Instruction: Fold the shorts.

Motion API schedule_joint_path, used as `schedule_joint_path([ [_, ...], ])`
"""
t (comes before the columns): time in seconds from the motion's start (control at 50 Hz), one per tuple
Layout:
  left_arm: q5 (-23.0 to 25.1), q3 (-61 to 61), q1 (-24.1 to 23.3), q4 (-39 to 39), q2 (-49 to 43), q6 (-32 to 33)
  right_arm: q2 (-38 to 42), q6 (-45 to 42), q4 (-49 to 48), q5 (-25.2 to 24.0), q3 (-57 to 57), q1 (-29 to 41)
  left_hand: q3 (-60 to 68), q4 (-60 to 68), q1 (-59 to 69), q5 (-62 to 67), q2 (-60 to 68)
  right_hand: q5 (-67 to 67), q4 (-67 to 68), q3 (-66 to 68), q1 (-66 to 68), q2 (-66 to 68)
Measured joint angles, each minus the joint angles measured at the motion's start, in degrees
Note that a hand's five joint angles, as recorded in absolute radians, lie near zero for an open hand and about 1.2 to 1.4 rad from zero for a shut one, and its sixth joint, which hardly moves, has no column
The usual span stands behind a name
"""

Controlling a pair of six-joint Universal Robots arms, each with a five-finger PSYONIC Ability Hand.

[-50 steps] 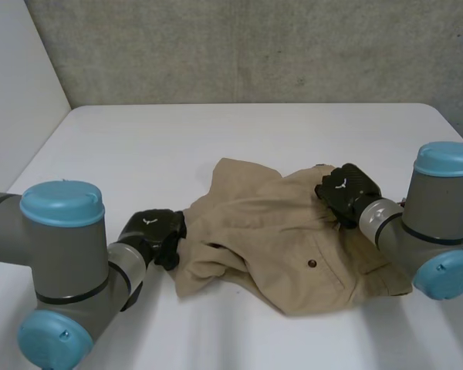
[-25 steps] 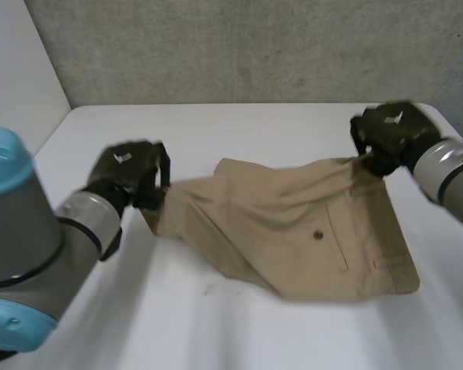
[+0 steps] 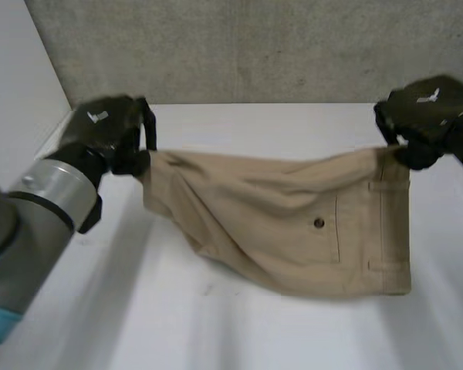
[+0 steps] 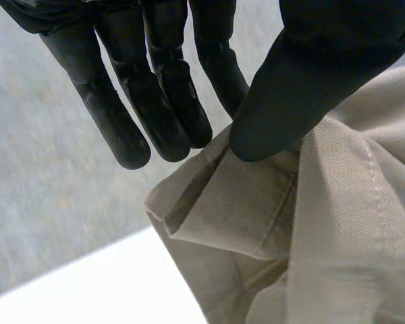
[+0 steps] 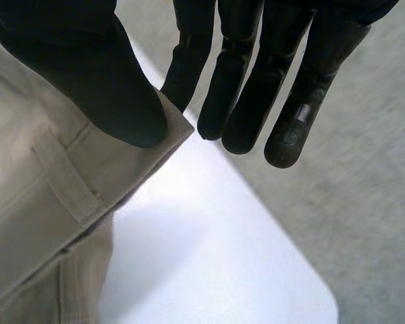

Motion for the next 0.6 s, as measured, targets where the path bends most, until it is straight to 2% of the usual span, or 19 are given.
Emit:
schedule_joint_path([
  [0.2, -0.3, 9.73, 0.37, 0.6, -15.29, 9.78, 10.49, -0.05, -5.22, 2.62, -5.17, 0.85, 0.0, 0.0, 0.0, -0.01, 0.03, 0.0, 0.0, 0.0, 0.0, 0.0],
  [0.22, -0.41, 14.55, 0.43, 1.04, -18.15, 11.8, 12.62, 1.64, -8.53, 3.82, -7.62, 1.44, 0.0, 0.0, 0.0, -0.01, 0.04, 0.0, 0.01, 0.0, 0.0, 0.09],
  [0.28, -0.53, 20.95, 0.46, 2.3, -19.78, 12.86, 13.94, 4.22, -13.68, 5.87, -11.24, 2.3, 0.07, 0.02, 0.04, -0.01, 0.09, 0.0, 0.08, 0.01, 0.0, 0.22],
  [0.3, -0.68, 26.76, 0.51, 4.06, -20.47, 13.3, 14.34, 6.26, -18.06, 7.73, -14.09, 2.86, 0.07, 0.02, 0.04, 0.0, 0.1, 0.0, 0.24, 0.3, 0.0, 0.41],
  [0.38, -1.62, 37.85, 0.75, 9.66, -20.01, 13.53, 13.02, 10.93, -29.32, 11.87, -19.99, 3.87, 0.07, 0.02, 0.04, -0.01, 0.1, 0.0, 0.24, 0.3, 0.0, 0.41],
  [0.4, -1.62, 37.85, 0.75, 9.66, -20.01, 13.53, 13.02, 10.93, -29.32, 11.87, -19.99, 3.87, 0.07, 0.02, 0.04, -0.01, 0.1, 0.0, 0.24, 0.3, 0.0, 0.41],
  [0.44, -2.86, 43.43, 1.05, 15.06, -17.78, 13.45, 10.37, 13.59, -36.81, 13.82, -22.55, 4.38, 0.07, 0.02, 0.04, -0.01, 0.1, 0.0, 0.24, 0.3, 0.0, 0.41],
  [0.56, -3.77, 43.35, 1.07, 20.61, -13.22, 13.26, 7.43, 14.93, -40.76, 14.34, -22.27, 5.02, 0.07, 0.02, 0.04, -0.01, 0.1, 0.0, 0.24, 0.3, 0.0, 0.41],
  [0.6, -3.59, 37.58, 1.06, 22.67, -10.11, 13.13, 6.2, 15.02, -40.98, 13.52, -19.05, 5.35, 0.07, 0.02, 0.07, 0.43, 0.1, 0.0, 0.24, 0.3, 0.0, 0.41],
])
